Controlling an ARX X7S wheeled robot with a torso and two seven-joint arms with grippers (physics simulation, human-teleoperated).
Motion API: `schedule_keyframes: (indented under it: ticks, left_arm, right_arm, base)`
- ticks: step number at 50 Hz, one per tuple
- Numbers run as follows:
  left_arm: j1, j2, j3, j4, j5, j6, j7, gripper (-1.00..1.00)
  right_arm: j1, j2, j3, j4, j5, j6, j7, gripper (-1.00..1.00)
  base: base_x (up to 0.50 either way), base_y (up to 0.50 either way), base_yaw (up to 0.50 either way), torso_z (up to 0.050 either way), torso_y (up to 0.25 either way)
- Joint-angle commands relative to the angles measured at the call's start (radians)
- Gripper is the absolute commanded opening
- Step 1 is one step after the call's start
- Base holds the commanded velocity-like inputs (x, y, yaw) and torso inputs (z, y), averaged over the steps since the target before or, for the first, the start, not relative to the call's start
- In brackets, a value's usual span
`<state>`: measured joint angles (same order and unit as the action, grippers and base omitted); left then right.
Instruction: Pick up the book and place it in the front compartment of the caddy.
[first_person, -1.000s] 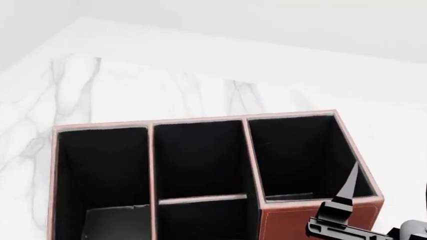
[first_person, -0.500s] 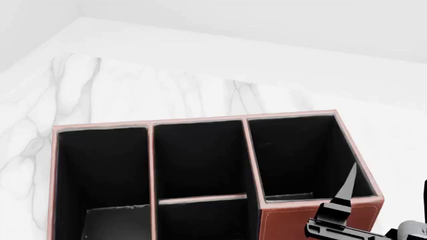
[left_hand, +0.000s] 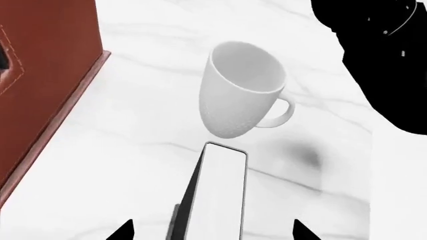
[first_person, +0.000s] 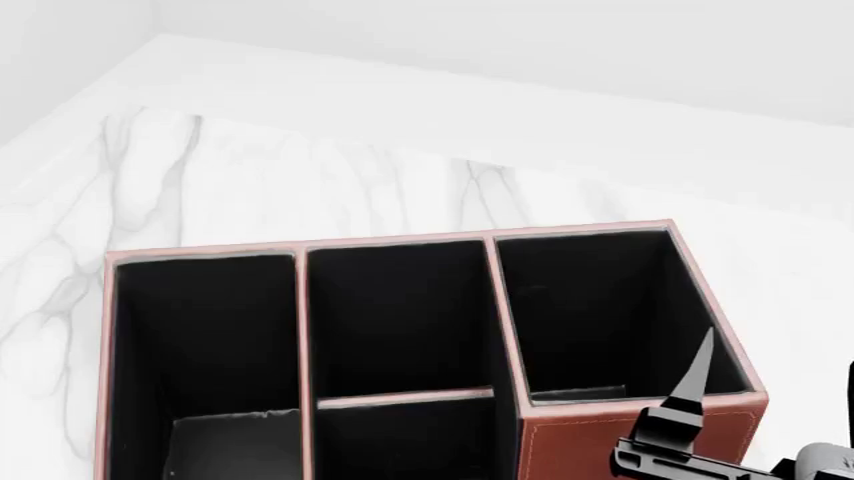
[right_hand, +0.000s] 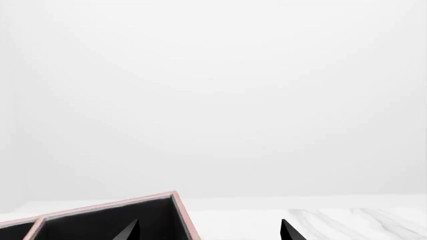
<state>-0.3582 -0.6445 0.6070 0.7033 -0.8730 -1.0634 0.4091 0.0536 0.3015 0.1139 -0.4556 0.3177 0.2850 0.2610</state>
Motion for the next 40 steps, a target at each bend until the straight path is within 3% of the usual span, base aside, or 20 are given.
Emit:
schedule_keyframes:
  ticks: [1,29,30,40]
  left_arm:
    - [-0.011,0.002,0.044,-0.043,0.047,0.016,0.021,1.00]
    - [-0.016,0.009,0.132,-0.142,0.169,0.107,0.058,1.00]
    - [-0.016,0.009,0.134,-0.146,0.172,0.111,0.060,-1.00]
    - [-0.006,-0.019,0.134,-0.114,0.218,0.201,0.076,-1.00]
  right_arm:
    - [0.000,0.003,-0.003,0.007,0.002,-0.006,0.002,1.00]
    - [-0.002,0.010,-0.009,0.013,0.007,-0.014,0.009,1.00]
    - [-0.002,0.010,-0.009,0.012,0.007,-0.013,0.009,1.00]
    - [0.000,0.011,-0.015,0.019,0.007,-0.017,0.011,1.00]
  base:
    - [0.00,0.00,0.00,0.000,0.000]
    - [0.00,0.00,0.00,0.000,0.000]
    - [0.00,0.00,0.00,0.000,0.000]
    - [0.00,0.00,0.00,0.000,0.000]
